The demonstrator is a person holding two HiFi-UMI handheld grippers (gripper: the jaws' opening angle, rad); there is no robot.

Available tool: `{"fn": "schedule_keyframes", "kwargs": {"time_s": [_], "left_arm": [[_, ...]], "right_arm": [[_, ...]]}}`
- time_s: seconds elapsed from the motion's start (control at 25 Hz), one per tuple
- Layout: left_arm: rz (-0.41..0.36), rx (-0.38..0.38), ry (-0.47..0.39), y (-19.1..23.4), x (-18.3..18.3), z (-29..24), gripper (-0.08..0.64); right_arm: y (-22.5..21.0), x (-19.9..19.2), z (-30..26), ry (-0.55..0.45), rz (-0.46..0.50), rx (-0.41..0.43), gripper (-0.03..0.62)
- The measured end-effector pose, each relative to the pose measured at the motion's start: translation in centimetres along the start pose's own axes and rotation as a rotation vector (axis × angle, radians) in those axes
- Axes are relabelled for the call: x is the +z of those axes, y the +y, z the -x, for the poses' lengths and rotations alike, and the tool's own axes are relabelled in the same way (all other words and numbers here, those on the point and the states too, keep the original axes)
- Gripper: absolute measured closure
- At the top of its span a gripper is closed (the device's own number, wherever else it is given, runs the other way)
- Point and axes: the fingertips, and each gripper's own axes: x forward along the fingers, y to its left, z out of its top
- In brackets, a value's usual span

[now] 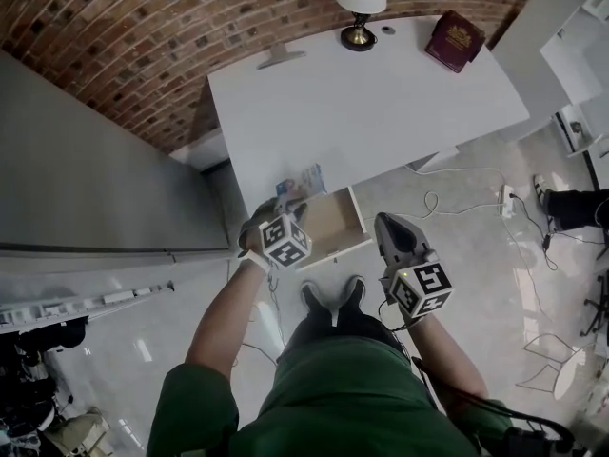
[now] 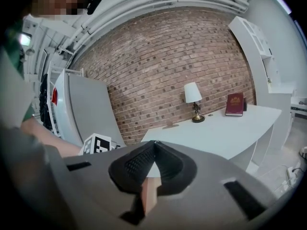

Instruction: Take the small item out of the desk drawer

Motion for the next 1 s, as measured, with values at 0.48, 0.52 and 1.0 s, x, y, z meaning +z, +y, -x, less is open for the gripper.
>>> {"fn": "schedule_keyframes", "kwargs": {"time_s": [0.48, 0.52, 1.0], "left_arm": [[-0.073, -0.001, 0.139, 3.4, -2.1, -5.9, 0.533], [-0.074, 0.013, 0.143, 3.7, -2.2, -6.2, 0.54], [0.057, 0.109, 0.05, 6.1, -1.2, -4.1, 0.538]], "right_arm": [[0.6, 1.7, 0.7, 0.008, 0.017, -0.022, 0.591], [0.6, 1.6, 0.7, 0.011, 0.018, -0.026, 0.591], [0.2, 2.2, 0.5, -0.01, 0.009, -0.037, 0.591]]}}
